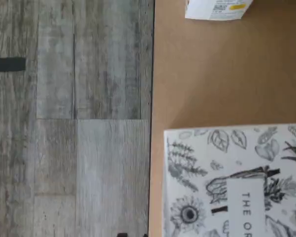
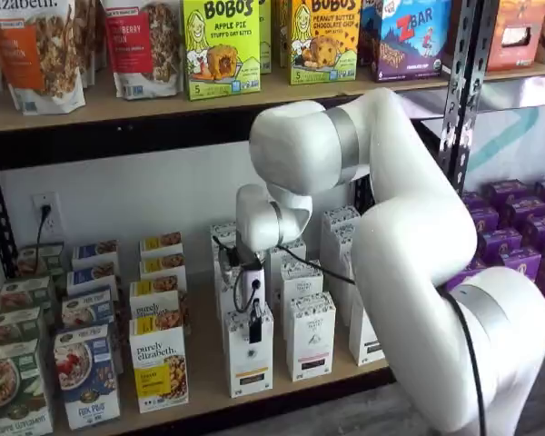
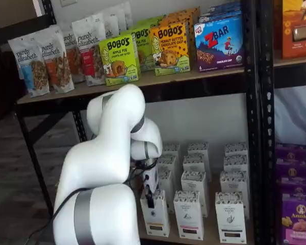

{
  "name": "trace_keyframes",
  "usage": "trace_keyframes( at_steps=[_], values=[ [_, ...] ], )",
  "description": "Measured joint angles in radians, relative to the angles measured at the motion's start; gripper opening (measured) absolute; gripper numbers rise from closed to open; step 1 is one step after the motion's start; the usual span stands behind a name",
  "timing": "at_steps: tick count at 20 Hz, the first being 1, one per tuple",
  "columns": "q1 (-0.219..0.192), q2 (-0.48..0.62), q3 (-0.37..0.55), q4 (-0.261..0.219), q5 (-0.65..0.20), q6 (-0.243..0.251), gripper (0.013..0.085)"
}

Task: Pick up the white box with a yellow strip in the middle, on the bottom shelf, the fourth box from the left

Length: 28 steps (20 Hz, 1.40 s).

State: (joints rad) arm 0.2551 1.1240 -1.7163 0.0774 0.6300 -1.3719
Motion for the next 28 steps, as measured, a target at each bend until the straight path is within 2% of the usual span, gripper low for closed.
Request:
trace_keyframes(
  at_steps=[6, 8, 9, 12, 21, 27, 28],
  values=[
    [0.001, 0.033, -0.040, 0.006, 0.006, -0.004, 0.0850],
    [0.001, 0.039, -0.049, 0.006, 0.011, -0.004, 0.0770],
    [0.001, 0.041, -0.051, 0.007, 0.014, -0.005, 0.0770],
    [0.002, 0.048, -0.060, 0.014, 0.019, -0.009, 0.0690],
    [0.003, 0.050, -0.057, -0.015, 0.014, 0.015, 0.0690],
    [0.003, 0.044, -0.048, 0.016, 0.018, -0.010, 0.0690],
    [0.003, 0.042, -0.046, 0.020, 0.019, -0.013, 0.0650]
  ],
)
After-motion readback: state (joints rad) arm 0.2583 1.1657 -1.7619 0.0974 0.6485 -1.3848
